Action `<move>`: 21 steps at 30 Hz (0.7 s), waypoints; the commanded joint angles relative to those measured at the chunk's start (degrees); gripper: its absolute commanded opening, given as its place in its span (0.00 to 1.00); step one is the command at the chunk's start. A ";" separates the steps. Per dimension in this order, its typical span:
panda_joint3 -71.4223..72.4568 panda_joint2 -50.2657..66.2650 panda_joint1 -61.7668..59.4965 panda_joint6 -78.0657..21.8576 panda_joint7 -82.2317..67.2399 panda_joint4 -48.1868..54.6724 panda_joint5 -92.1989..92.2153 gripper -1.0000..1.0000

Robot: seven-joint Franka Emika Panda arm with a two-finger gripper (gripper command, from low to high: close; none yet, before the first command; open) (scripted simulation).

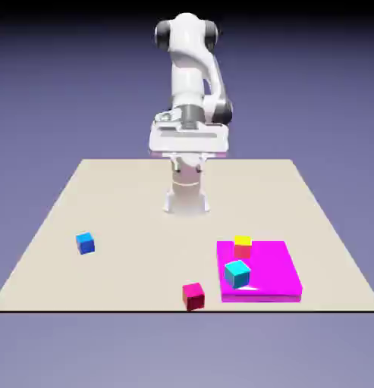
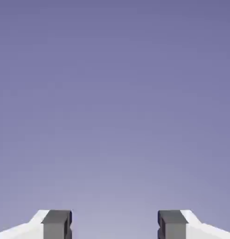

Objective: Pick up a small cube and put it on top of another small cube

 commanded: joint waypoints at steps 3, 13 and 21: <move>1.04 5.27 -6.23 3.41 -0.44 -0.39 2.41 0.50; 4.52 22.83 -27.00 14.78 -1.89 -1.71 10.45 0.50; 7.29 36.87 -43.61 23.87 -3.05 -2.75 16.88 0.50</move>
